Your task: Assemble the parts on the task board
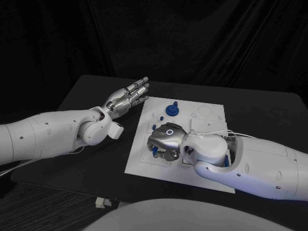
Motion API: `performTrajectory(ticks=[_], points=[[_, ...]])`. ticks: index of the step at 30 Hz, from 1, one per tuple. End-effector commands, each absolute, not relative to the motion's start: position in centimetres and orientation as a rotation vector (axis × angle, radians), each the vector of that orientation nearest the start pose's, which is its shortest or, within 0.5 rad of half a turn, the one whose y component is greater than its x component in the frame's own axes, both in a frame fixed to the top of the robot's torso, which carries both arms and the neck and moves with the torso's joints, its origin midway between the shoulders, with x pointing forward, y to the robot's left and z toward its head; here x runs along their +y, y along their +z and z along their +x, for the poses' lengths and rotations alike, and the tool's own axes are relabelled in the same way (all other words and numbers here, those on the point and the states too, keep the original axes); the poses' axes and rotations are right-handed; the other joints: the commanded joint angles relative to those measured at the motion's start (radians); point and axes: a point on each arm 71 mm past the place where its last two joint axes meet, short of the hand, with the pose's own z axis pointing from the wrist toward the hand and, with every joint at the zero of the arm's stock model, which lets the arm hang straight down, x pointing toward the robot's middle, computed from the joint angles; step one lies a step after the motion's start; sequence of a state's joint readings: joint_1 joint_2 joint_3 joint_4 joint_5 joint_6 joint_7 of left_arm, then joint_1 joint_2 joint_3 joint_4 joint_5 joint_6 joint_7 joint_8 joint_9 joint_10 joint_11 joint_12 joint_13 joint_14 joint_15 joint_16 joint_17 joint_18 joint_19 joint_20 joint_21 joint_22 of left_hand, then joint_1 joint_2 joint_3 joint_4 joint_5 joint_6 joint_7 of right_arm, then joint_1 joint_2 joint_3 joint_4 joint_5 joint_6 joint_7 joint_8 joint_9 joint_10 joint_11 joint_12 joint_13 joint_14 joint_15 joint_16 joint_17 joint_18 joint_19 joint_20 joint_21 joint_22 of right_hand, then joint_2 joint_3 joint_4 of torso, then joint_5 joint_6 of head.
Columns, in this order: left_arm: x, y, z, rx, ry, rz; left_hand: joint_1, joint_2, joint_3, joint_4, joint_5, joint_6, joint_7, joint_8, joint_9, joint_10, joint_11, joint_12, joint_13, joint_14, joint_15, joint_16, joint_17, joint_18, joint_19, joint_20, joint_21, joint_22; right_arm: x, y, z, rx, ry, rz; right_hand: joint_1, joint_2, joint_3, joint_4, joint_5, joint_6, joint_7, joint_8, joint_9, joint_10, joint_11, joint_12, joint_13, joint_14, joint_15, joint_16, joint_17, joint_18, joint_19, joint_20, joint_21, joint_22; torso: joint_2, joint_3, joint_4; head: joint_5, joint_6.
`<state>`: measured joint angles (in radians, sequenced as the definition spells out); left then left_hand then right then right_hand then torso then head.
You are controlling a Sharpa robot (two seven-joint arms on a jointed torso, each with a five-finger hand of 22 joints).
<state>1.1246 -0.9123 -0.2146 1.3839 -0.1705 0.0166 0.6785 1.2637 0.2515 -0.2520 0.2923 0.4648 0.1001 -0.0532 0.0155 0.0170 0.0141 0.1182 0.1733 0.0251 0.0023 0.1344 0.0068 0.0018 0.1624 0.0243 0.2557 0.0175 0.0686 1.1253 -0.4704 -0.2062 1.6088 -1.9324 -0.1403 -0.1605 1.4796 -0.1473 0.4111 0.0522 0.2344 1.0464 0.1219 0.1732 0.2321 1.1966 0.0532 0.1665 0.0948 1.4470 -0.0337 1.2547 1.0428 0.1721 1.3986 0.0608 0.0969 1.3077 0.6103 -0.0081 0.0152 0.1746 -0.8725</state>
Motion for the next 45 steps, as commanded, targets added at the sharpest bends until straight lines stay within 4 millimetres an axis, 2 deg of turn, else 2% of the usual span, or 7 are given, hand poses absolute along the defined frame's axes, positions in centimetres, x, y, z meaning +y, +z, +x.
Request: performTrajectory(ticks=[1, 27, 36, 38, 42, 43, 45], points=[[27.07, -24.96, 45.47, 1.380, -1.791, -0.804, 0.007, 0.003, 0.000, 0.000, 0.003, 0.002, 0.011, 0.005, 0.002, -0.001, 0.009, 0.007, 0.002, -0.001, 0.005, -0.005, -0.001, 0.017, 0.000, 0.005, 0.004, 0.001, 0.22, -25.74, 36.94, 1.644, 0.771, -0.957, 0.008, -0.002, -0.001, -0.006, -0.002, -0.003, 0.003, -0.004, -0.001, 0.003, 0.006, -0.001, 0.001, -0.001, 0.006, -0.004, -0.003, 0.002, -0.010, 0.001, 0.005, 0.027, 0.000, 0.0000, -0.0001, -0.001, 0.000], [26.89, -25.10, 45.57, 1.393, -1.800, -0.808, 0.008, 0.007, 0.002, 0.000, 0.001, 0.009, 0.020, 0.006, 0.003, 0.000, 0.017, 0.010, 0.002, 0.001, 0.007, -0.004, 0.000, 0.017, 0.001, 0.009, 0.005, 0.003, -0.47, -25.96, 36.89, 1.673, 0.744, -0.961, 0.008, -0.002, 0.002, -0.012, -0.002, -0.003, 0.004, -0.009, -0.002, -0.002, 0.008, -0.004, 0.000, -0.007, 0.006, -0.014, -0.016, 0.002, -0.015, 0.001, 0.006, 0.027, 0.001, 0.0000, 0.0000, -0.004, 0.000], [26.85, -25.17, 45.57, 1.399, -1.801, -0.811, 0.014, 0.013, 0.004, 0.000, 0.003, 0.049, 0.053, 0.018, 0.009, -0.002, 0.018, 0.013, 0.001, 0.000, 0.007, -0.004, 0.000, 0.017, 0.002, 0.014, 0.006, 0.004, -0.56, -26.09, 37.02, 1.680, 0.736, -0.961, 0.005, -0.003, 0.004, -0.015, -0.003, -0.007, 0.005, -0.015, -0.003, -0.010, 0.010, -0.010, -0.001, -0.011, 0.007, -0.017, -0.021, 0.002, -0.020, 0.002, 0.008, 0.027, 0.000, -0.0001, 0.0001, -0.004, 0.000], [26.83, -25.18, 45.57, 1.399, -1.802, -0.810, 0.014, 0.013, 0.004, 0.000, 0.003, 0.049, 0.053, 0.018, 0.009, -0.002, 0.018, 0.013, 0.001, 0.000, 0.007, -0.004, 0.000, 0.017, 0.002, 0.014, 0.006, 0.004, -0.58, -26.13, 37.05, 1.683, 0.732, -0.962, -0.001, -0.006, 0.006, -0.018, -0.005, -0.030, 0.004, -0.032, -0.009, -0.031, 0.013, -0.021, -0.004, -0.017, 0.006, -0.023, -0.029, 0.003, -0.027, 0.002, 0.009, 0.027, 0.000, -0.0001, 0.0004, -0.004, 0.000], [26.80, -25.19, 45.58, 1.397, -1.801, -0.809, 0.016, 0.014, 0.005, 0.000, 0.004, 0.053, 0.059, 0.020, 0.009, -0.002, 0.017, 0.013, 0.001, -0.001, 0.003, -0.005, -0.001, 0.017, 0.002, 0.014, 0.006, 0.004, -0.58, -26.25, 37.07, 1.689, 0.728, -0.965, -0.016, -0.015, 0.011, -0.024, -0.016, -0.119, -0.027, -0.085, -0.026, -0.081, 0.024, -0.043, -0.011, -0.033, 0.004, -0.036, -0.048, 0.004, -0.043, 0.004, 0.012, 0.026, 0.000, -0.0003, 0.0002, -0.003, 0.000], [26.80, -25.20, 45.57, 1.396, -1.801, -0.809, 0.017, 0.014, 0.005, 0.000, 0.005, 0.053, 0.060, 0.020, 0.009, -0.003, 0.017, 0.013, 0.001, -0.001, 0.002, -0.005, -0.001, 0.017, 0.002, 0.014, 0.006, 0.004, -0.58, -26.29, 37.06, 1.690, 0.728, -0.965, -0.021, -0.018, 0.011, -0.026, -0.022, -0.167, -0.042, -0.108, -0.036, -0.101, 0.029, -0.049, -0.012, -0.038, 0.006, -0.040, -0.054, 0.005, -0.048, 0.005, 0.013, 0.026, 0.000, -0.0003, 0.0001, -0.002, 0.000], [26.79, -25.21, 45.57, 1.396, -1.800, -0.810, 0.017, 0.014, 0.005, 0.000, 0.005, 0.053, 0.060, 0.020, 0.009, -0.003, 0.017, 0.013, 0.001, -0.001, 0.002, -0.005, -0.001, 0.017, 0.002, 0.014, 0.006, 0.004, -0.58, -26.35, 37.04, 1.692, 0.729, -0.965, -0.025, -0.020, 0.008, -0.030, -0.025, -0.205, -0.058, -0.111, -0.045, -0.127, 0.033, -0.054, -0.013, -0.045, 0.007, -0.044, -0.061, 0.004, -0.054, 0.007, 0.014, 0.026, 0.000, -0.0002, -0.0001, -0.002, 0.000]])
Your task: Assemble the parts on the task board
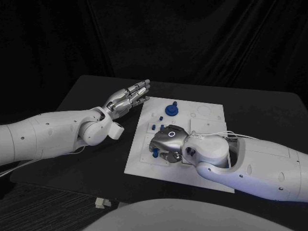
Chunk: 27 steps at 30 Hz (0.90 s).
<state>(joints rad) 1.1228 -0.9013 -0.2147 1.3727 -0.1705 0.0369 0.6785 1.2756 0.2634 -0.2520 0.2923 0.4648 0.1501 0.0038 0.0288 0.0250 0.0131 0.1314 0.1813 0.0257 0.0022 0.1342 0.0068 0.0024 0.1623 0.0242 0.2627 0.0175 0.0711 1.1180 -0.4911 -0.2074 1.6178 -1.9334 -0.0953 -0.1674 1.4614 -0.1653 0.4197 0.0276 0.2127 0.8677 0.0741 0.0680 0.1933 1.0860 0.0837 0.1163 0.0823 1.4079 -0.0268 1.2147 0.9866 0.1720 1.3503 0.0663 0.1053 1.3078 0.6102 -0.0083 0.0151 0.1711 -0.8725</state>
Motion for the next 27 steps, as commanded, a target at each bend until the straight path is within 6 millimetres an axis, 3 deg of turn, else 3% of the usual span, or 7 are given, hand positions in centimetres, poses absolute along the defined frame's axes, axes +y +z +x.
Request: performTrajectory(ticks=[1, 8, 17, 21, 22, 24, 27], points=[[26.8, -25.2, 45.6, 1.396, -1.800, -0.810, 0.005, 0.002, 0.005, 0.000, 0.005, 0.003, 0.003, 0.007, 0.001, -0.002, 0.003, 0.005, 0.001, -0.001, 0.002, -0.005, -0.002, 0.017, 0.002, 0.007, 0.006, 0.001, -0.6, -26.4, 37.0, 1.692, 0.729, -0.964, -0.008, -0.002, -0.002, -0.006, -0.005, -0.034, -0.012, -0.005, -0.007, -0.023, 0.004, -0.005, -0.001, -0.007, 0.000, -0.005, -0.007, 0.004, -0.007, 0.002, 0.006, 0.026, 0.000, 0.0000, -0.0001, 0.001, 0.000], [26.8, -25.3, 45.6, 1.397, -1.798, -0.811, 0.006, 0.002, 0.005, 0.000, 0.006, 0.003, 0.006, 0.007, 0.001, -0.002, 0.003, 0.005, 0.001, -0.002, -0.003, -0.006, -0.002, 0.017, 0.002, 0.007, 0.006, 0.001, -0.6, -26.5, 37.0, 1.692, 0.731, -0.961, -0.012, 0.002, -0.034, -0.012, -0.021, -0.106, -0.034, -0.004, -0.027, -0.097, 0.012, -0.004, 0.001, -0.030, 0.007, -0.021, -0.034, 0.004, -0.024, 0.009, 0.001, 0.023, 0.000, -0.0002, -0.0001, 0.001, 0.000], [26.8, -25.4, 45.6, 1.400, -1.799, -0.813, 0.006, 0.003, 0.005, 0.000, 0.006, 0.002, 0.006, 0.007, 0.001, -0.002, 0.003, 0.005, 0.001, -0.002, -0.004, -0.007, -0.002, 0.017, 0.002, 0.007, 0.006, 0.001, -1.2, -26.2, 37.2, 1.655, 0.758, -0.930, -0.019, 0.011, -0.089, 0.002, -0.063, -0.127, -0.051, 0.000, -0.036, -0.197, 0.014, -0.003, 0.001, -0.057, 0.013, -0.041, -0.068, 0.005, -0.040, 0.020, -0.015, 0.017, 0.000, 0.0002, 0.0003, -0.001, 0.000], [26.8, -25.5, 45.5, 1.401, -1.798, -0.814, 0.007, 0.003, 0.005, 0.000, 0.006, 0.001, 0.007, 0.007, 0.001, -0.002, 0.004, 0.004, 0.000, -0.002, -0.005, -0.007, -0.002, 0.017, 0.002, 0.007, 0.006, 0.001, -1.7, -25.5, 37.3, 1.599, 0.797, -0.896, -0.010, 0.000, -0.155, 0.056, -0.110, -0.203, -0.067, -0.004, -0.061, -0.298, 0.019, 0.006, -0.006, -0.065, 0.020, -0.039, -0.074, 0.008, -0.040, 0.029, -0.034, 0.005, 0.000, 0.0000, 0.0004, 0.002, 0.000], [26.9, -25.5, 45.5, 1.401, -1.798, -0.815, 0.007, 0.003, 0.005, 0.000, 0.006, 0.001, 0.007, 0.007, 0.001, -0.002, 0.004, 0.004, 0.000, -0.002, -0.005, -0.007, -0.002, 0.017, 0.002, 0.007, 0.006, 0.001, -1.9, -25.2, 37.3, 1.580, 0.807, -0.888, -0.013, -0.020, -0.200, 0.134, -0.138, -0.226, -0.069, -0.004, -0.071, -0.328, 0.024, 0.019, -0.009, -0.061, 0.029, -0.031, -0.068, 0.011, -0.036, 0.031, -0.040, -0.004, 0.000, 0.0000, 0.0003, 0.002, 0.000], [26.9, -25.5, 45.5, 1.402, -1.798, -0.815, 0.007, 0.003, 0.005, 0.000, 0.006, 0.000, 0.007, 0.007, 0.001, -0.002, 0.004, 0.004, 0.000, -0.002, -0.005, -0.007, -0.002, 0.017, 0.002, 0.006, 0.006, 0.002, -2.2, -24.4, 37.5, 1.534, 0.830, -0.872, 0.025, -0.057, -0.237, 0.249, -0.153, -0.227, -0.071, 0.000, -0.079, -0.346, 0.025, 0.055, -0.010, -0.056, 0.025, -0.018, -0.057, 0.008, -0.029, 0.037, -0.040, -0.020, 0.000, 0.0000, -0.0001, 0.003, 0.000], [26.9, -25.5, 45.5, 1.402, -1.797, -0.816, 0.007, 0.003, 0.005, 0.000, 0.006, 0.000, 0.007, 0.007, 0.001, -0.002, 0.004, 0.004, 0.000, -0.002, -0.005, -0.007, -0.002, 0.017, 0.002, 0.006, 0.006, 0.002, -2.9, -22.8, 37.8, 1.462, 0.855, -0.851, -0.004, -0.071, -0.291, 0.269, -0.157, -0.224, -0.075, 0.002, -0.083, -0.357, 0.024, 0.074, -0.011, -0.053, 0.026, -0.011, -0.050, 0.009, -0.027, 0.037, -0.040, -0.029, 0.000, 0.0000, 0.0003, 0.001, 0.000]])
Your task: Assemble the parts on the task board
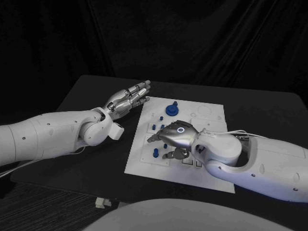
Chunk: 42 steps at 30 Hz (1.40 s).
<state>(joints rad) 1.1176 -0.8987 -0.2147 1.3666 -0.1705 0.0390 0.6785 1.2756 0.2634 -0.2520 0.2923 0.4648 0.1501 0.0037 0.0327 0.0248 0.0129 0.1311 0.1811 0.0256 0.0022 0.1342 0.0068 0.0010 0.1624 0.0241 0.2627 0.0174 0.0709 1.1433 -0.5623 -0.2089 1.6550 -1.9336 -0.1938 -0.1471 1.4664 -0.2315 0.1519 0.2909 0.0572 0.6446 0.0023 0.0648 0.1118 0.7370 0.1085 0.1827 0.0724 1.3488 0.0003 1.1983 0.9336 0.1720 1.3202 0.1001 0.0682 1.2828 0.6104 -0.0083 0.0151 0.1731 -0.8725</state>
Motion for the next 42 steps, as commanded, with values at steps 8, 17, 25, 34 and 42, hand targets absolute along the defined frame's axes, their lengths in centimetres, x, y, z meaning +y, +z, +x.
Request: performTrajectory(ticks=[8, 17, 25, 34, 42], points=[[26.8, -25.5, 45.5, 1.403, -1.800, -0.816, 0.010, 0.004, 0.007, -0.001, 0.010, -0.001, 0.005, 0.003, 0.000, -0.002, 0.005, 0.005, 0.001, -0.002, -0.005, -0.006, -0.001, 0.017, 0.003, 0.006, 0.006, 0.002, -6.5, -17.6, 39.3, 1.331, 0.957, -0.700, -0.113, 0.021, -0.067, 0.007, 0.004, 0.094, 0.021, 0.032, 0.007, 0.012, -0.012, 0.075, 0.006, 0.027, -0.007, 0.048, 0.058, 0.009, 0.012, 0.000, -0.002, -0.016, -0.001, 0.0001, 0.0000, -0.015, 0.000], [26.6, -25.6, 45.6, 1.406, -1.806, -0.815, 0.013, 0.005, 0.008, -0.001, 0.013, -0.003, 0.003, 0.002, 0.000, -0.003, 0.006, 0.005, 0.000, -0.002, -0.004, -0.006, -0.001, 0.017, 0.002, 0.006, 0.006, 0.002, -12.9, -15.4, 41.6, 1.463, 0.897, -0.445, -0.185, 0.125, -0.033, -0.036, 0.020, 0.197, 0.070, 0.079, 0.026, 0.189, -0.035, 0.354, 0.133, 0.072, -0.016, 0.157, 0.213, 0.000, 0.033, -0.004, 0.071, 0.011, -0.002, -0.0019, 0.0025, -0.025, 0.000], [26.2, -25.9, 45.5, 1.415, -1.817, -0.820, 0.017, 0.009, 0.012, -0.001, 0.015, -0.004, 0.001, 0.002, 0.000, -0.003, 0.008, 0.008, 0.001, -0.002, -0.002, -0.006, -0.001, 0.018, 0.003, 0.006, 0.007, 0.002, -17.9, -18.1, 42.9, 1.841, 0.615, -0.314, -0.407, 0.116, -0.052, 0.005, 0.052, 0.419, 0.072, 0.186, 0.110, 0.819, -0.104, 1.380, 1.476, 0.222, -0.055, 0.372, 0.637, -0.078, 0.154, -0.051, 0.796, 0.165, -0.003, -0.0011, -0.0017, -0.043, 0.000], [26.0, -26.2, 45.4, 1.421, -1.823, -0.825, 0.020, 0.012, 0.014, -0.001, 0.016, -0.005, 0.001, 0.002, 0.000, -0.002, 0.011, 0.012, 0.001, -0.001, -0.001, -0.006, 0.000, 0.018, 0.003, 0.006, 0.007, 0.002, -20.1, -20.1, 43.2, 2.033, 0.276, -0.267, -0.685, 0.120, -0.026, 0.006, 0.104, 0.625, 0.007, 0.260, 0.202, 0.834, -0.157, 1.388, 1.498, 0.222, -0.109, 0.372, 0.637, -0.121, 0.206, -0.096, 1.188, 0.223, -0.001, -0.0006, -0.0014, -0.052, 0.000], [26.1, -26.4, 45.2, 1.426, -1.826, -0.832, 0.027, 0.015, 0.018, -0.003, 0.021, -0.003, 0.002, 0.003, 0.000, -0.001, 0.017, 0.018, 0.002, -0.001, 0.001, -0.005, 0.000, 0.018, 0.003, 0.006, 0.007, 0.003, -20.3, -21.2, 43.3, 2.162, 0.166, -0.201, -0.665, 0.179, -0.009, -0.002, 0.123, 0.623, 0.009, 0.206, 0.205, 0.834, -0.157, 1.388, 1.498, 0.222, -0.115, 0.372, 0.637, -0.120, 0.194, -0.105, 1.202, 0.220, -0.001, 0.0000, -0.0009, -0.044, 0.000]])
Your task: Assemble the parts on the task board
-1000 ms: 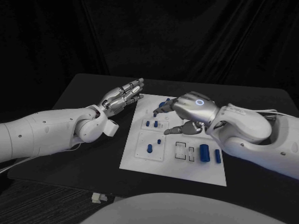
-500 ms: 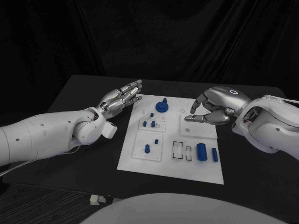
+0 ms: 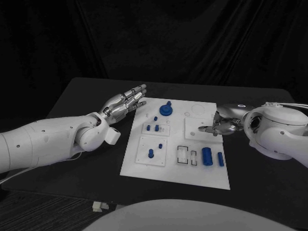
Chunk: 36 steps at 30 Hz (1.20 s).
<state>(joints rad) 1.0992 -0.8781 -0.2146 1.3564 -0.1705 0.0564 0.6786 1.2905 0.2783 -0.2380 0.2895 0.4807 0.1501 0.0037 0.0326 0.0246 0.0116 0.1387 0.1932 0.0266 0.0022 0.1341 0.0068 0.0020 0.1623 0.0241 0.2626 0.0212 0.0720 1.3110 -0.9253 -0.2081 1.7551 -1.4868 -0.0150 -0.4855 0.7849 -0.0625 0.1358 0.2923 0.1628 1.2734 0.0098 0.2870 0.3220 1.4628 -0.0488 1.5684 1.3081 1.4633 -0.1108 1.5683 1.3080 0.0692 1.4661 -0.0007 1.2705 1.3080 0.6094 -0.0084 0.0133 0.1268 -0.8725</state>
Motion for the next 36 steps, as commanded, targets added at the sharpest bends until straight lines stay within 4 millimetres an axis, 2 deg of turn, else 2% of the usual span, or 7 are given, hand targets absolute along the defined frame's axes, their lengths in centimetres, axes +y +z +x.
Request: performTrajectory(ticks=[1, 10, 17, 26, 30, 33, 36], points=[[26.1, -26.4, 45.2, 1.426, -1.825, -0.833, 0.012, 0.000, 0.004, 0.000, 0.005, -0.003, 0.002, 0.003, 0.000, 0.001, 0.010, 0.006, 0.001, -0.001, 0.001, -0.005, -0.001, 0.018, 0.003, 0.006, 0.003, 0.002, -20.3, -21.3, 43.3, 2.173, 0.167, -0.189, 0.017, 0.010, 0.007, -0.004, 0.018, -0.006, 0.002, -0.016, -0.005, 0.108, 0.000, 0.002, 0.263, 0.107, -0.004, 0.002, 0.263, -0.017, 0.048, -0.005, -0.001, 0.195, 0.000, 0.0000, 0.0012, 0.002, 0.000], [26.2, -26.4, 45.0, 1.425, -1.827, -0.836, 0.016, -0.002, 0.006, -0.001, 0.009, -0.002, 0.003, 0.004, 0.001, 0.001, 0.013, 0.011, 0.002, -0.001, 0.002, -0.005, -0.001, 0.018, 0.003, 0.007, 0.004, 0.002, -19.9, -22.0, 43.5, 2.204, 0.175, -0.140, 0.072, 0.011, 0.004, -0.010, 0.042, 0.040, -0.010, -0.018, 0.016, 0.108, -0.010, 0.002, 0.263, 0.107, -0.006, 0.002, 0.263, -0.011, 0.033, -0.004, -0.020, 0.187, 0.000, -0.0005, 0.0016, 0.010, 0.000], [26.3, -26.4, 44.9, 1.419, -1.820, -0.834, 0.021, -0.005, 0.006, -0.001, 0.011, 0.001, 0.003, 0.006, 0.001, 0.002, 0.013, 0.012, 0.002, -0.002, 0.000, -0.007, -0.002, 0.018, 0.002, 0.006, 0.003, 0.000, -19.7, -23.3, 43.2, 2.241, 0.174, -0.138, 0.108, 0.004, 0.001, -0.021, 0.068, 0.035, -0.013, -0.021, 0.040, 0.108, -0.015, 0.002, 0.263, 0.107, -0.007, 0.002, 0.263, -0.008, 0.025, -0.005, -0.032, 0.183, -0.001, -0.0010, 0.0015, 0.013, 0.000], [26.3, -26.4, 44.9, 1.416, -1.817, -0.833, 0.024, -0.009, 0.005, -0.001, 0.014, 0.002, 0.003, 0.006, 0.001, 0.002, 0.011, 0.012, 0.002, -0.002, 0.000, -0.007, -0.002, 0.018, 0.002, 0.004, 0.003, -0.001, -19.5, -25.1, 42.4, 2.311, 0.168, -0.150, 0.075, 0.004, -0.032, -0.002, 0.007, 0.015, -0.009, -0.029, 0.078, 0.108, -0.012, 0.002, 0.263, 0.107, -0.003, 0.002, 0.263, -0.006, 0.021, -0.002, -0.037, 0.180, -0.001, -0.0008, 0.0011, 0.021, 0.000], [26.3, -26.4, 44.9, 1.417, -1.819, -0.833, 0.024, -0.010, 0.005, -0.001, 0.015, 0.002, 0.003, 0.006, 0.001, 0.002, 0.011, 0.012, 0.002, -0.002, 0.000, -0.007, -0.002, 0.018, 0.002, 0.004, 0.003, -0.001, -19.5, -25.8, 42.1, 2.347, 0.155, -0.172, 0.027, -0.001, -0.058, 0.000, -0.053, -0.007, -0.003, -0.042, 0.096, 0.108, -0.008, 0.002, 0.263, 0.107, 0.002, 0.002, 0.263, -0.004, 0.018, 0.002, -0.044, 0.177, 0.000, 0.0000, 0.0007, 0.024, 0.000], [26.3, -26.4, 44.9, 1.417, -1.819, -0.833, 0.024, -0.010, 0.005, -0.001, 0.015, 0.002, 0.003, 0.006, 0.001, 0.002, 0.011, 0.012, 0.002, -0.002, 0.000, -0.007, -0.002, 0.018, 0.002, 0.004, 0.003, -0.001, -19.4, -26.1, 41.9, 2.363, 0.151, -0.184, -0.009, -0.023, -0.074, 0.002, -0.101, -0.018, 0.001, -0.050, 0.110, 0.108, -0.005, 0.002, 0.263, 0.107, 0.004, 0.002, 0.263, -0.003, 0.017, 0.004, -0.048, 0.175, -0.001, 0.0000, 0.0001, 0.027, 0.000], [26.3, -26.4, 45.0, 1.418, -1.818, -0.833, 0.025, -0.010, 0.006, -0.001, 0.015, 0.002, 0.004, 0.006, 0.001, 0.002, 0.011, 0.012, 0.002, -0.002, 0.001, -0.006, -0.002, 0.018, 0.002, 0.003, 0.003, -0.001, -19.4, -26.2, 41.9, 2.371, 0.149, -0.192, -0.027, -0.040, -0.084, 0.004, -0.110, -0.020, 0.002, -0.053, 0.117, 0.108, -0.005, 0.002, 0.263, 0.107, 0.005, 0.002, 0.263, -0.003, 0.017, 0.005, -0.048, 0.175, -0.001, 0.0000, 0.0002, 0.026, 0.000]])
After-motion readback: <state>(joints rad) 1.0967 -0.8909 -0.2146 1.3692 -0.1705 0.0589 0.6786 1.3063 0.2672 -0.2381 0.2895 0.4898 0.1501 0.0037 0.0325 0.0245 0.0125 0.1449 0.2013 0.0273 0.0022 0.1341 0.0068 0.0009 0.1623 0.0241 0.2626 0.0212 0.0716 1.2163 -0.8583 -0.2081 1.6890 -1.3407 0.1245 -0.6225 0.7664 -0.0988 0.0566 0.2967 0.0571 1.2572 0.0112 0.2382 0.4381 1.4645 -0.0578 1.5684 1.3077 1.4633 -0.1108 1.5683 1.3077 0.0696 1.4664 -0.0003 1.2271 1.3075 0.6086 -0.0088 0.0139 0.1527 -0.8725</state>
